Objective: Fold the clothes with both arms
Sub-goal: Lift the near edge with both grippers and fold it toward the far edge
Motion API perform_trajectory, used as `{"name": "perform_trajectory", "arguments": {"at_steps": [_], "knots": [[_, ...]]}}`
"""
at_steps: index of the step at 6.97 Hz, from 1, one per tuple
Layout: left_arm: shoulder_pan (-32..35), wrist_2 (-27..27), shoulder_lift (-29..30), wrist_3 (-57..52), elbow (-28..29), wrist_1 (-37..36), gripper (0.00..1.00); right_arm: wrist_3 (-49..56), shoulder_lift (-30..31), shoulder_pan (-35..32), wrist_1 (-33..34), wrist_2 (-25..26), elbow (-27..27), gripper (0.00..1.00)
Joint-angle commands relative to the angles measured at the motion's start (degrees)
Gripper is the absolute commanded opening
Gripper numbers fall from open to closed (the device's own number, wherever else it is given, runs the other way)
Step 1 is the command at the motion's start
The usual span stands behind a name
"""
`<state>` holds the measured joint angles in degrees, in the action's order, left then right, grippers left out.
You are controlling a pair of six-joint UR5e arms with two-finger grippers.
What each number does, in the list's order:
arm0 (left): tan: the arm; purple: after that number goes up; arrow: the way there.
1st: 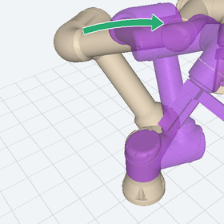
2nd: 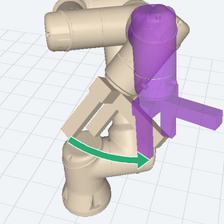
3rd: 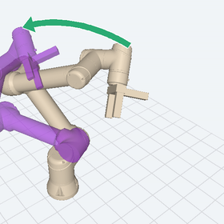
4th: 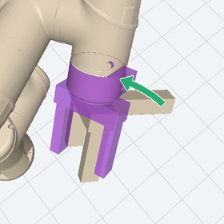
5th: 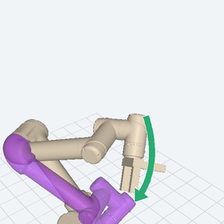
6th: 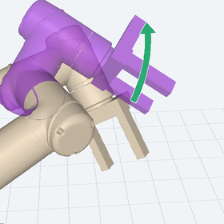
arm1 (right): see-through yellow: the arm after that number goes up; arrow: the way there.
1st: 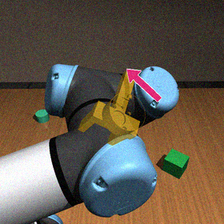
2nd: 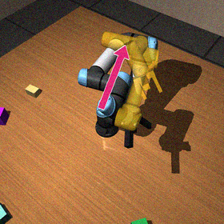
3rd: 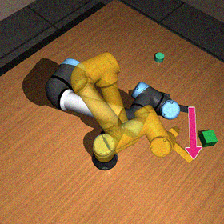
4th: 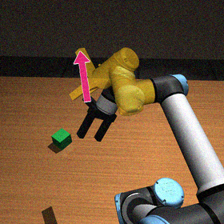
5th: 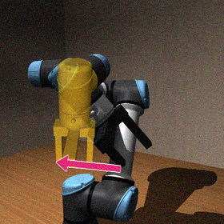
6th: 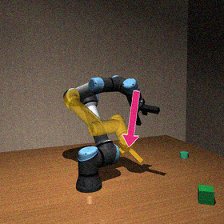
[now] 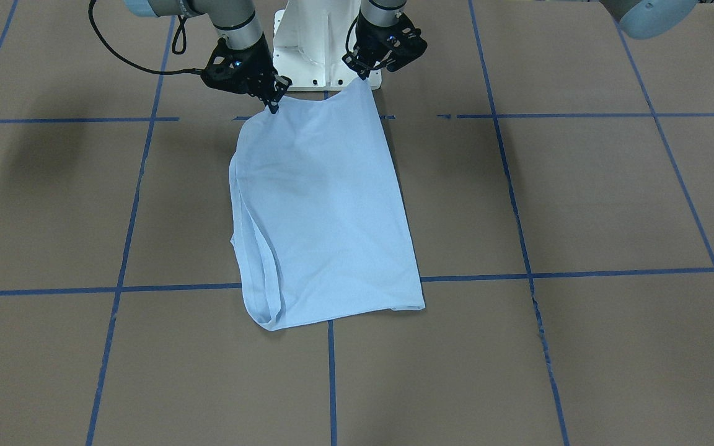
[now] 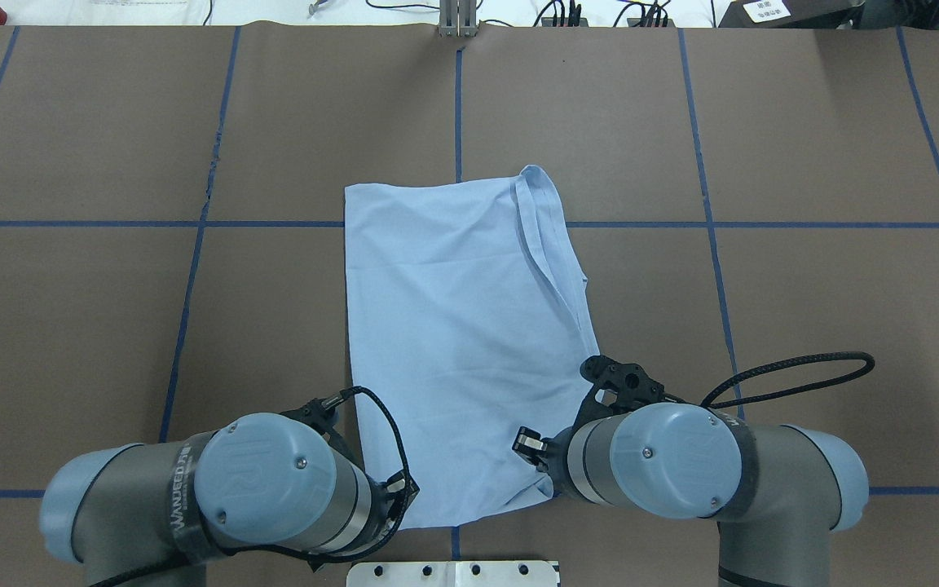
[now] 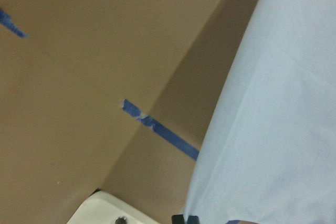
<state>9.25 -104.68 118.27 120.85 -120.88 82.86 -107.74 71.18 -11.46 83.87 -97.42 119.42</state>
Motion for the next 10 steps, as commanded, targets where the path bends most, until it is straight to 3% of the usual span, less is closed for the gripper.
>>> {"name": "perform_trajectory", "arguments": {"at_steps": [1,3,5,7,10], "knots": [[-1.43,0.00,-0.23,-0.17,-6.02,-5.07,0.00,-0.01,2.20,0.47,-0.03,-5.75,4.05,0.00],[1.45,-0.08,-0.06,-3.85,-4.90,-5.60,0.00,0.42,0.89,-0.39,-0.37,-5.07,2.14,0.00],[7.77,-0.17,0.38,-10.17,-2.96,-5.43,0.00,5.14,-1.90,-7.93,-0.64,-5.59,-0.67,0.00],[14.53,-0.79,0.73,-15.27,-1.64,-4.03,0.00,6.84,-8.74,-15.23,-0.73,-5.59,-7.77,0.00],[21.41,-0.88,3.10,-17.30,7.64,3.51,0.00,10.79,-15.96,-21.14,-0.90,-5.68,-19.45,0.00]]}}
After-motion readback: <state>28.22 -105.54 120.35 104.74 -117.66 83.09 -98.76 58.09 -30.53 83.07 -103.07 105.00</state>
